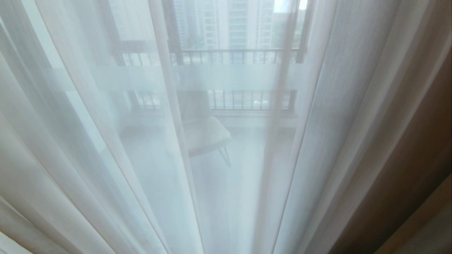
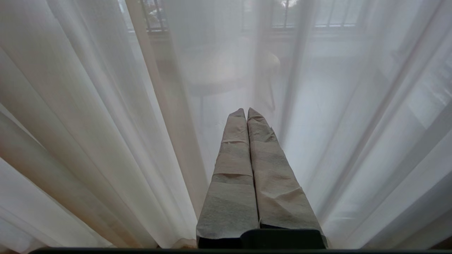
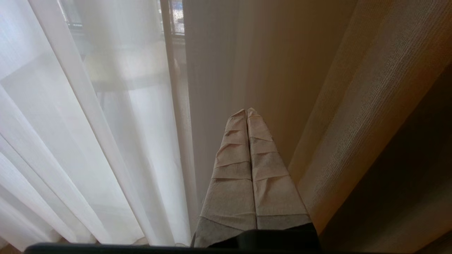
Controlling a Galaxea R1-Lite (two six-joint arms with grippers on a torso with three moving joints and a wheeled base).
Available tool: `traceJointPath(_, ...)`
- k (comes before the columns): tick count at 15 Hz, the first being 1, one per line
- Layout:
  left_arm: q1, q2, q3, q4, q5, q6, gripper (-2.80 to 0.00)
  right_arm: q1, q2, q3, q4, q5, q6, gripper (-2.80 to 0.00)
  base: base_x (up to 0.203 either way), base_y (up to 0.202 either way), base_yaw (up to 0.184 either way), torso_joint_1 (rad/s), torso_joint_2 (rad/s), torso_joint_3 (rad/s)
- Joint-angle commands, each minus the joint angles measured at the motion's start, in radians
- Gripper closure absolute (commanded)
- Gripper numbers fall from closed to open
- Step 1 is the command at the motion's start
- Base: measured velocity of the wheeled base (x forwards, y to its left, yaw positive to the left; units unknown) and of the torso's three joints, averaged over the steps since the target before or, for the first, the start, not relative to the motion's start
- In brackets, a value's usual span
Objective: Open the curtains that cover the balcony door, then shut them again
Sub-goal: Close the outer curtains on both sides
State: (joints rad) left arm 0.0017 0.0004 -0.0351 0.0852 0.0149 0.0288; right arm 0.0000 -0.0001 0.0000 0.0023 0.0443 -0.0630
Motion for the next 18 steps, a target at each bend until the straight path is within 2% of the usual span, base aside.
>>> traceJointPath(1,0.000,0.000,0.000,0.001,0.000,0.000,0.00,0.000,0.000,0.000,0.001,0.002,0.003,0.00,0.000,0.000,0.000,0.000,0.00,0.000)
traceJointPath(7,0.000,0.000,0.000,0.001,0.002,0.000,0.00,-0.002,0.002,-0.008,-0.013,0.003,-0.028,0.00,0.000,0.000,0.000,0.000,0.00,0.000)
traceJointPath(13,0.000,0.000,0.000,0.001,0.001,0.000,0.00,-0.005,0.140,-0.186,-0.054,0.019,-0.029,0.00,0.000,0.000,0.000,0.000,0.00,0.000)
traceJointPath(14,0.000,0.000,0.000,0.001,0.002,0.000,0.00,-0.008,0.166,-0.230,-0.055,0.000,-0.031,0.00,0.000,0.000,0.000,0.000,0.00,0.000)
traceJointPath(16,0.000,0.000,0.000,0.001,0.002,0.000,0.00,-0.030,0.242,-0.296,-0.058,-0.100,-0.057,0.00,0.000,0.000,0.000,0.000,0.00,0.000)
traceJointPath(17,0.001,0.000,0.000,0.001,0.001,0.000,0.00,-0.067,0.282,-0.321,-0.059,-0.131,-0.061,0.00,0.000,0.000,0.000,0.000,0.00,0.000)
traceJointPath(18,0.000,0.000,0.000,0.001,0.002,0.000,0.00,-0.141,0.317,-0.343,-0.058,-0.142,-0.061,0.00,0.000,0.000,0.000,0.000,0.00,0.000)
